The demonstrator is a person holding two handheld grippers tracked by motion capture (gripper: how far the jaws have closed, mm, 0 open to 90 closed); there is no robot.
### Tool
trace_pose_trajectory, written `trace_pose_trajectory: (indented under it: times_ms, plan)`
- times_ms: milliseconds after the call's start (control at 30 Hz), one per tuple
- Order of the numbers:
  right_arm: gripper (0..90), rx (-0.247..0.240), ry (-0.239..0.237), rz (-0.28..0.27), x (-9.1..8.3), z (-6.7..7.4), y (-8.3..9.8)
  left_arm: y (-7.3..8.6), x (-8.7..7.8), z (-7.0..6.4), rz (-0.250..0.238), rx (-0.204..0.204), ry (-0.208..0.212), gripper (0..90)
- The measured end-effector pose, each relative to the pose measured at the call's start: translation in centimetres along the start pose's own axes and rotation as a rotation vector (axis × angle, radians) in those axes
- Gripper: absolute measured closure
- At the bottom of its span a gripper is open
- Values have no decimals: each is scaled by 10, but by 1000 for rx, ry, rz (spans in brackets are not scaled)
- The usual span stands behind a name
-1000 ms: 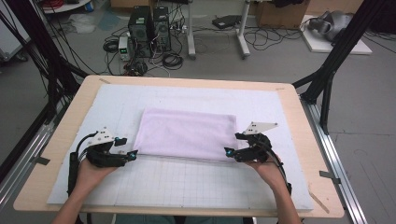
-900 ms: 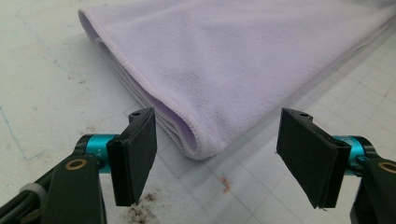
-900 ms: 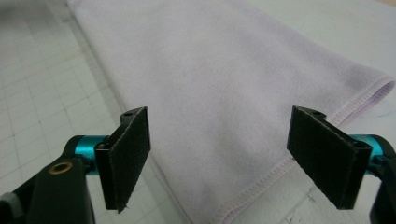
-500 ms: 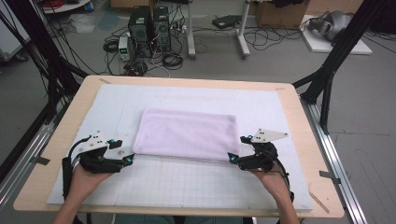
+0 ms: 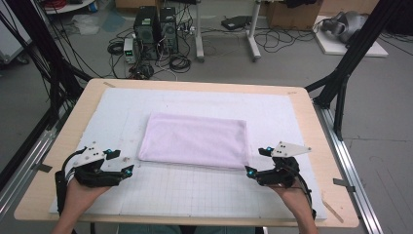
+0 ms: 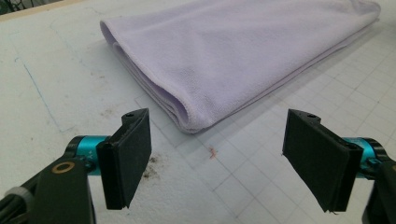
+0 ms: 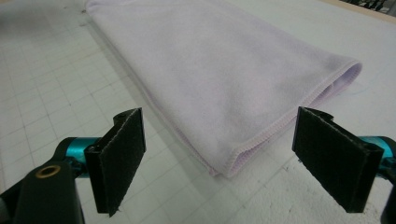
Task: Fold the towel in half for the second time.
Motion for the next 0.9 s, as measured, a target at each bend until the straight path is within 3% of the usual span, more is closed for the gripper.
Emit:
trace_pose_trajectory:
  times_ms: [400, 900]
  plan:
    - [166, -4, 23, -9, -17, 1, 9, 7, -6, -6, 5, 9, -6, 227]
    - [167, -8, 39, -5, -23, 1, 18, 7, -8, -8, -10, 5, -16, 212]
Point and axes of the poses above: each handheld gripper's, and its own axes: x roughly forward along the jaws, y roughly out of its underside, z roughly to its left, the point moved 8 cm from there along x, roughly forward along the jaws
